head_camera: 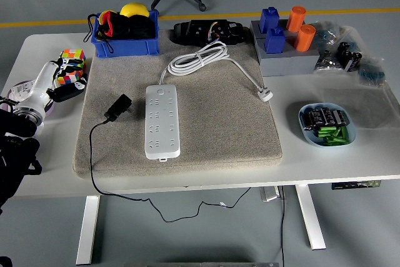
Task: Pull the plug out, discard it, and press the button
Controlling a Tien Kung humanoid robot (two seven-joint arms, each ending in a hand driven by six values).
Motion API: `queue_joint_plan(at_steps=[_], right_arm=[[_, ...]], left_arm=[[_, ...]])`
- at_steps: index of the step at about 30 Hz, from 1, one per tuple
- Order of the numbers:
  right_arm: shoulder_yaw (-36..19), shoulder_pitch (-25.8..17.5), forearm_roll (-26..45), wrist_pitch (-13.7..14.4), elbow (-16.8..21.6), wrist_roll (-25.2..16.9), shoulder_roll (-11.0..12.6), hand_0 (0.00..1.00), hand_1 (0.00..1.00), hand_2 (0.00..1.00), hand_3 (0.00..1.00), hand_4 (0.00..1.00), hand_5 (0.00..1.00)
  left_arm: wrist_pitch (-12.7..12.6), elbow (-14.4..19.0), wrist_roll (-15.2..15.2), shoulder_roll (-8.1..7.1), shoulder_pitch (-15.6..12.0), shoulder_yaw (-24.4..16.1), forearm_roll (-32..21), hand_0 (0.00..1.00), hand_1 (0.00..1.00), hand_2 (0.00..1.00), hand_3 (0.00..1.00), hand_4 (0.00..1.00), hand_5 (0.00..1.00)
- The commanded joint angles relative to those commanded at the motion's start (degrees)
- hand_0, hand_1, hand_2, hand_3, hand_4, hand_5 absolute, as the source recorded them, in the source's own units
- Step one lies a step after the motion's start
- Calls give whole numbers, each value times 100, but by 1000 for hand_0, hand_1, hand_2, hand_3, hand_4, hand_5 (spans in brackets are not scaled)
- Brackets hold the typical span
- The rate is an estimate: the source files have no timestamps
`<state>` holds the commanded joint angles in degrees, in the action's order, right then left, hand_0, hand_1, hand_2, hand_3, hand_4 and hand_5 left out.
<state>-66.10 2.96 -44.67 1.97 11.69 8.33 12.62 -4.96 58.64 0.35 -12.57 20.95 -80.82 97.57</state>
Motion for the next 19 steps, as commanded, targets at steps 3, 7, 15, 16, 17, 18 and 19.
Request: queue_joint_plan(at_steps=[3, 7, 15, 16, 17, 18, 19], right_arm=[[0, -26, 4, 4, 5, 2, 14, 750, 667, 658, 619, 657, 516], [21, -36, 11, -11, -4, 8, 4, 750, 667, 658, 619, 657, 516], [15, -77, 10, -6, 10, 2, -11, 750, 667, 657, 619, 657, 516], [11, -83, 9, -5, 9, 2, -11, 750, 667, 657, 619, 657, 516], [10, -86, 8, -4, 8, 2, -10, 750, 667, 657, 619, 657, 516], [10, -86, 5, -6, 9, 4, -7, 750, 667, 657, 619, 657, 516], [5, -86, 1, -5, 10, 4, -4, 750, 667, 657, 619, 657, 516]], left_arm=[[-1, 22, 1, 5, -14, 8, -8, 812, 797, 716, 738, 590, 213], [0, 35, 8, 17, -27, 12, -1, 812, 796, 715, 736, 592, 212], [5, 45, 18, 33, -82, 43, 7, 813, 796, 714, 735, 591, 209], [4, 51, 16, 34, -86, 44, 1, 813, 796, 714, 735, 591, 209], [4, 54, 15, 34, -88, 43, -2, 813, 796, 714, 735, 591, 209], [6, 53, 21, 35, -85, 41, 4, 813, 796, 714, 735, 591, 209], [8, 54, 26, 34, -82, 40, 9, 813, 796, 714, 735, 591, 209]])
